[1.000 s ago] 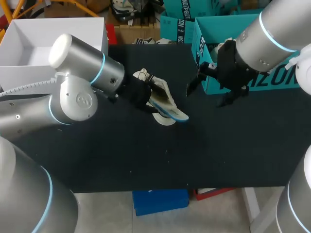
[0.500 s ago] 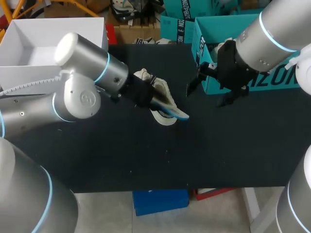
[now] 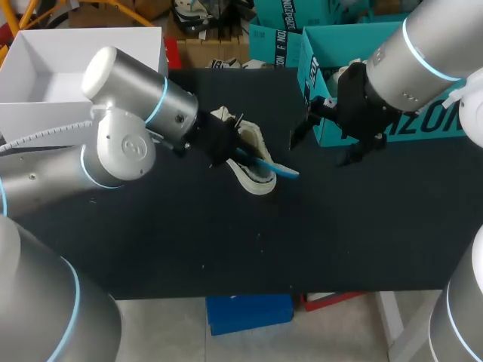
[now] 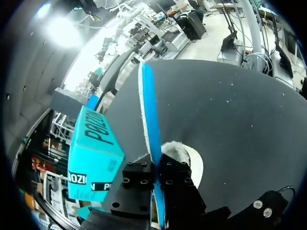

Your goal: Take the shoe out of the shoebox, open the shoe tongue, remove and reinsert the insole, then place the shoe into the shoebox

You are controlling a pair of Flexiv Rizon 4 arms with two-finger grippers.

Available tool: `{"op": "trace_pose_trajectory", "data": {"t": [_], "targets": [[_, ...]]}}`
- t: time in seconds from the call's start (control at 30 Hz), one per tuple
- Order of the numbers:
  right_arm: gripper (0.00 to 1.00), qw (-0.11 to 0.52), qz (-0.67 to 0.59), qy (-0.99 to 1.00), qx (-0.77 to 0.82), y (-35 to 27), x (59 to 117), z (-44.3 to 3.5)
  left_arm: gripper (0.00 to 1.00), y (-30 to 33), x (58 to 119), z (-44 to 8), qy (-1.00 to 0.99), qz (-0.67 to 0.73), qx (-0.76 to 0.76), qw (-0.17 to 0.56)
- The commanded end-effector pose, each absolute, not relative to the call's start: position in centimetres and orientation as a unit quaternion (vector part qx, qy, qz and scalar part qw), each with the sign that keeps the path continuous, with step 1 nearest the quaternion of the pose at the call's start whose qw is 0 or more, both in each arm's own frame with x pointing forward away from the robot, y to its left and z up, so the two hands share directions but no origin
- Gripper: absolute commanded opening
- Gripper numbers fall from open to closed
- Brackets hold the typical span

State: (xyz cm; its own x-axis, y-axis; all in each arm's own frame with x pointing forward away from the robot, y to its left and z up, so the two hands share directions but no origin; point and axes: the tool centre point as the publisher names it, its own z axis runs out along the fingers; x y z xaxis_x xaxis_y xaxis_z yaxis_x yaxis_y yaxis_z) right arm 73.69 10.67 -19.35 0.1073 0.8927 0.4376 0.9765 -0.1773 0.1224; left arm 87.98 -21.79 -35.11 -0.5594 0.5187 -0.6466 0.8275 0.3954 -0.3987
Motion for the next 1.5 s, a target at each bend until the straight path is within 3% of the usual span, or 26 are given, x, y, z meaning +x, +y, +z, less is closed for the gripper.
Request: {"op": "trace_pose_trajectory", "data": {"t": [0.03,0.43,0.83,0.87,0.9,0.93,1.5], "targets": [[1.00,0.098,-0.211,-0.633,-0.738,10.8,73.7,-19.4,0.00,-21.4,86.5,-34.4,0.801,-0.371,0.410,0.229],[1.00,0.098,-0.211,-0.633,-0.738,10.8,73.7,-19.4,0.00,-22.5,84.0,-33.2,0.789,-0.402,0.393,0.246],[1.00,0.098,-0.211,-0.633,-0.738,10.8,73.7,-19.4,0.00,-22.7,85.8,-33.9,0.794,-0.387,0.398,0.248],[1.00,0.098,-0.211,-0.633,-0.738,10.8,73.7,-19.4,0.07,-22.7,85.9,-34.2,0.795,-0.385,0.398,0.248],[1.00,0.098,-0.211,-0.633,-0.738,10.8,73.7,-19.4,0.31,-22.8,86.1,-34.4,0.796,-0.381,0.399,0.247],[1.00,0.098,-0.211,-0.633,-0.738,10.8,73.7,-19.4,0.41,-22.8,86.2,-34.5,0.797,-0.379,0.400,0.247],[1.00,0.098,-0.211,-0.633,-0.738,10.8,73.7,-19.4,0.34,-20.9,88.3,-34.7,0.811,-0.322,0.412,0.264]]}}
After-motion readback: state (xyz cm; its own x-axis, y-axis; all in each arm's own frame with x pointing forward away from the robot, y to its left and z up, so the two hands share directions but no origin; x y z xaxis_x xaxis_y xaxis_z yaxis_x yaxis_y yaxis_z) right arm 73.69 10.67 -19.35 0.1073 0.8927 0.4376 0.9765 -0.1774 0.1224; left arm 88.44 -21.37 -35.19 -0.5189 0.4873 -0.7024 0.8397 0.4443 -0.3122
